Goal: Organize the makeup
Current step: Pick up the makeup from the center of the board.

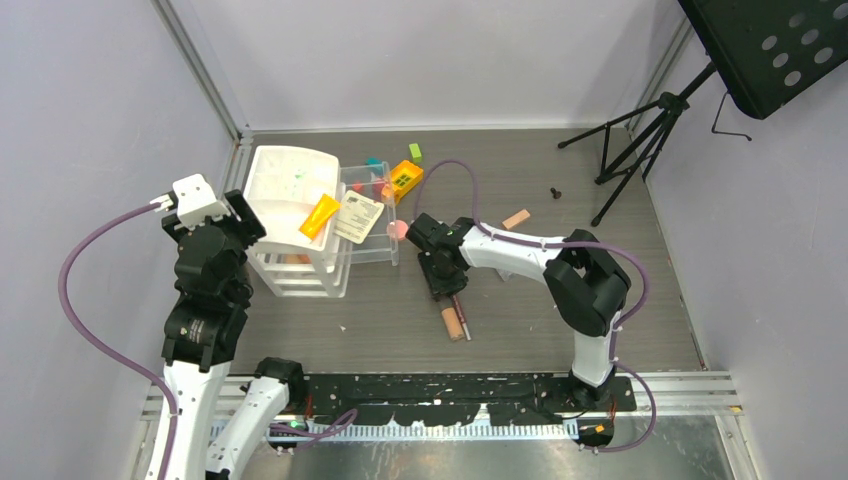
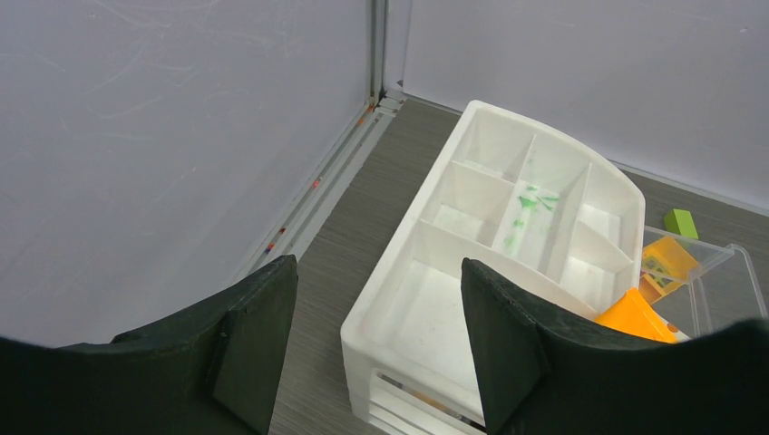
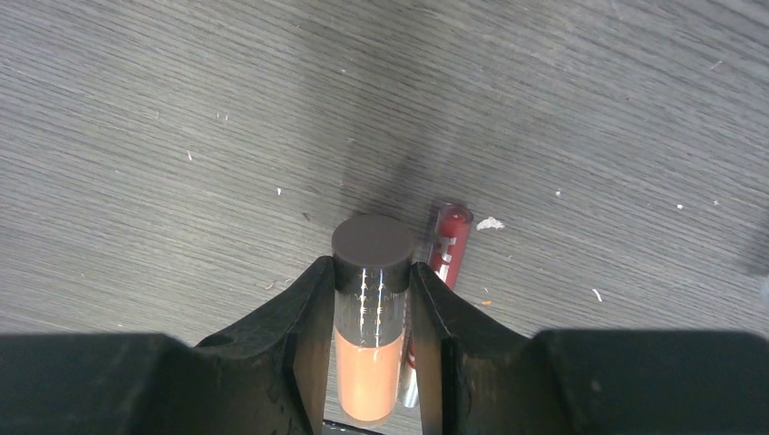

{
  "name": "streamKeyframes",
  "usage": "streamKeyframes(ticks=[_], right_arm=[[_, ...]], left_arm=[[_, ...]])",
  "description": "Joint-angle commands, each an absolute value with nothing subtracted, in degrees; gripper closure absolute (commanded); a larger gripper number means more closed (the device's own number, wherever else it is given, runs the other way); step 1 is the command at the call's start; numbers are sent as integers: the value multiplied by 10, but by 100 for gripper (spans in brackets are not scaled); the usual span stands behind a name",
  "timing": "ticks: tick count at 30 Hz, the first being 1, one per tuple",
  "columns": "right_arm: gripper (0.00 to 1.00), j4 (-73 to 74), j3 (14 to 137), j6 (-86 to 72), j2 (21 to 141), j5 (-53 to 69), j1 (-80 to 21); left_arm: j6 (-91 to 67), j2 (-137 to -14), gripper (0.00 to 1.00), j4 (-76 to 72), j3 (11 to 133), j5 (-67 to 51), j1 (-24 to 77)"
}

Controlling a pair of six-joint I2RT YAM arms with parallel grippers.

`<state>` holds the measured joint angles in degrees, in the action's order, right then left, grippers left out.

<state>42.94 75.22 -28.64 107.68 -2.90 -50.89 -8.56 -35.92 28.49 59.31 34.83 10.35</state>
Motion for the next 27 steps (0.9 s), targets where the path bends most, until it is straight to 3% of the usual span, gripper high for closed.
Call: streamKeyframes(ticks=[1,19,23,27], right_arm=[[64,414,751,-287,1097,-25,-512],[54,426,757,-283,1126,-49,-520],[69,425,758,-285,1124,-53,-522],[76,428,760,-285,1090,-70,-521]], left_arm=[[-88,-358,32,258,594,348,103],[-88,-354,32,259,594,348,103],[-88,-354,32,259,594,347,103],[-87,-354,32,259,594,349,103]])
